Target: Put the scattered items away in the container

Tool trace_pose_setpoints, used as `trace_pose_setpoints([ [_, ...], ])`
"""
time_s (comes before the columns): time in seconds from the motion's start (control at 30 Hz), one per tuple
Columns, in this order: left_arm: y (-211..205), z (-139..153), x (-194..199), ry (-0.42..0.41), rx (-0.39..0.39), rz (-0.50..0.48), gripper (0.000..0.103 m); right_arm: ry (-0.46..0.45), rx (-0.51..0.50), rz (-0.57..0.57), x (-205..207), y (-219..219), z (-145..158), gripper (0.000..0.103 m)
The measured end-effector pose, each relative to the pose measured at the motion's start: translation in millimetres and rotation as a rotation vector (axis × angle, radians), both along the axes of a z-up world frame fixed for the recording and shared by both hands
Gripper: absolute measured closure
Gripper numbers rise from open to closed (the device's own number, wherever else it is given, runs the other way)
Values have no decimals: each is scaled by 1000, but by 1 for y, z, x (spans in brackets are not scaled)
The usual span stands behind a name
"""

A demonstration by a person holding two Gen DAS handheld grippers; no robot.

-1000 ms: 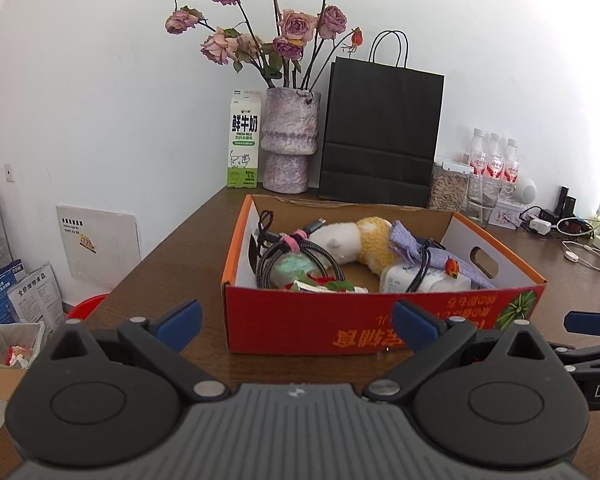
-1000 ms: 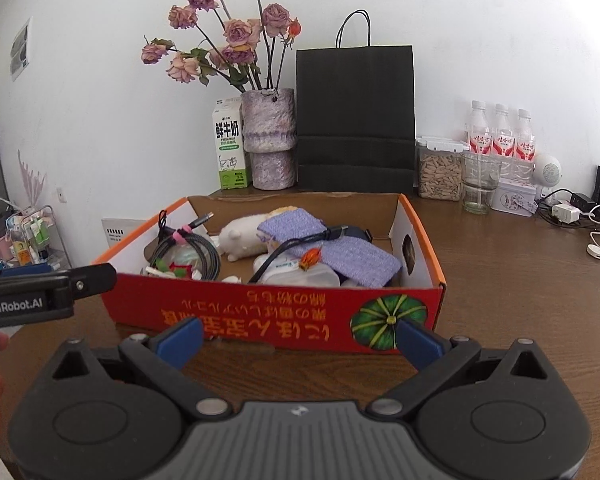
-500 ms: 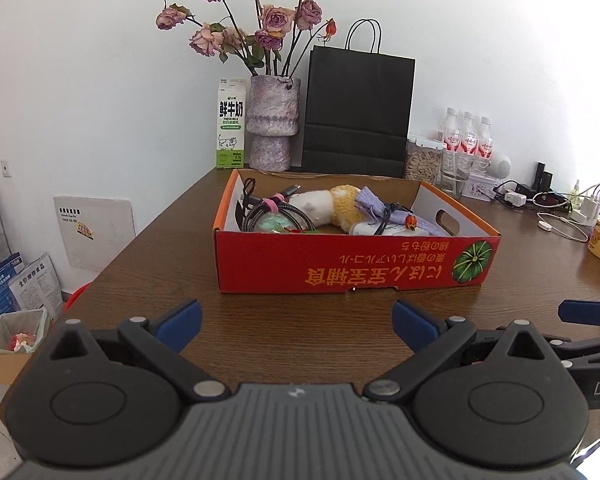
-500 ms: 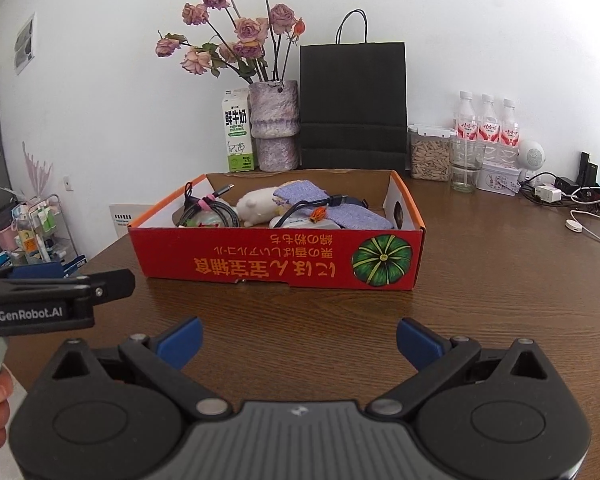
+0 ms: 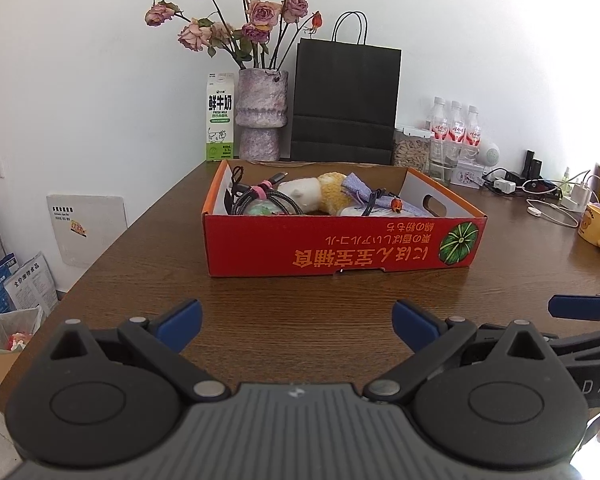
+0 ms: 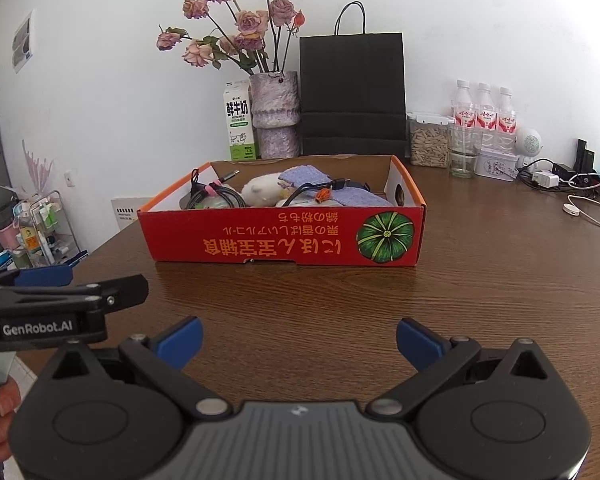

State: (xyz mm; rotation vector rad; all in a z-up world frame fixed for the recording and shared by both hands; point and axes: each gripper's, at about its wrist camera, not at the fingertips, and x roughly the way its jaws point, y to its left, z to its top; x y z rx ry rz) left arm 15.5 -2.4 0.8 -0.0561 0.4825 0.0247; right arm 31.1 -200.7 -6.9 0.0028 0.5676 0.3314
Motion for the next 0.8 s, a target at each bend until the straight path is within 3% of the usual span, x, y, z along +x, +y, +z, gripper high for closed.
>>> trace_pose_setpoints([
  [0.8, -2, -2, 1, 11, 10, -7, 0, 11, -9, -2, 3, 0, -4, 0],
])
